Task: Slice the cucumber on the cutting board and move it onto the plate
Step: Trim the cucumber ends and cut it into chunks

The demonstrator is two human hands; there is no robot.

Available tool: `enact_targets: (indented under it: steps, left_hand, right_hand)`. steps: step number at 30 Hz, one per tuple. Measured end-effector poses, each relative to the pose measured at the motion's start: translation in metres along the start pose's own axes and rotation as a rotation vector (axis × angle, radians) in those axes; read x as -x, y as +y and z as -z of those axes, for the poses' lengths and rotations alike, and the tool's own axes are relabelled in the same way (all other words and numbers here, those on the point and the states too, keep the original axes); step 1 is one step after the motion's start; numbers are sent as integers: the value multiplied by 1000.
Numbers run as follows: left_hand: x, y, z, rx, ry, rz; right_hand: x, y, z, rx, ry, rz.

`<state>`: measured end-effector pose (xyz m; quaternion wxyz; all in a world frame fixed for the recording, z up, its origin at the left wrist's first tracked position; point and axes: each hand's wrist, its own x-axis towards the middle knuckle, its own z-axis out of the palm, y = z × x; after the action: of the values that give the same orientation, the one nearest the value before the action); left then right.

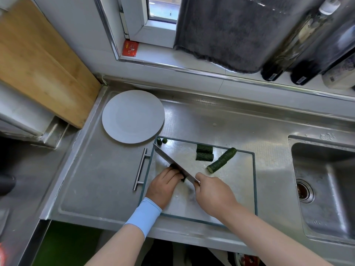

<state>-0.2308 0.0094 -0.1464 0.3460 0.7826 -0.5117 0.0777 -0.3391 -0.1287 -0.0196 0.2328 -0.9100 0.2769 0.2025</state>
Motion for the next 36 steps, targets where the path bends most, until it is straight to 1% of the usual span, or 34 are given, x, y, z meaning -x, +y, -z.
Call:
enact_targets:
  steps: [7,14,22,28,32,36]
  left_hand:
    - [-1,1,2,-5,8,-5]
    - [0,0,1,-23,-10,14]
    - [-1,2,2,-43,-2,22]
    - [2,-2,0,-27,-42,18]
    - [0,-1,1,-20,-72,15]
    - [-6,1,3,-65,-83,-20]
  right_hand:
    - [3,9,-2,-7,-11,-1]
    - [-13,4,-13,-60,-38,-16]
    - [-7,17,-13,-78,-64,-38]
    - [-18,7,-14,-67,-57,-20]
    - [-11,21,-10,-84,-74,-52]
    - [-7,24,-4,-98,-99,-70]
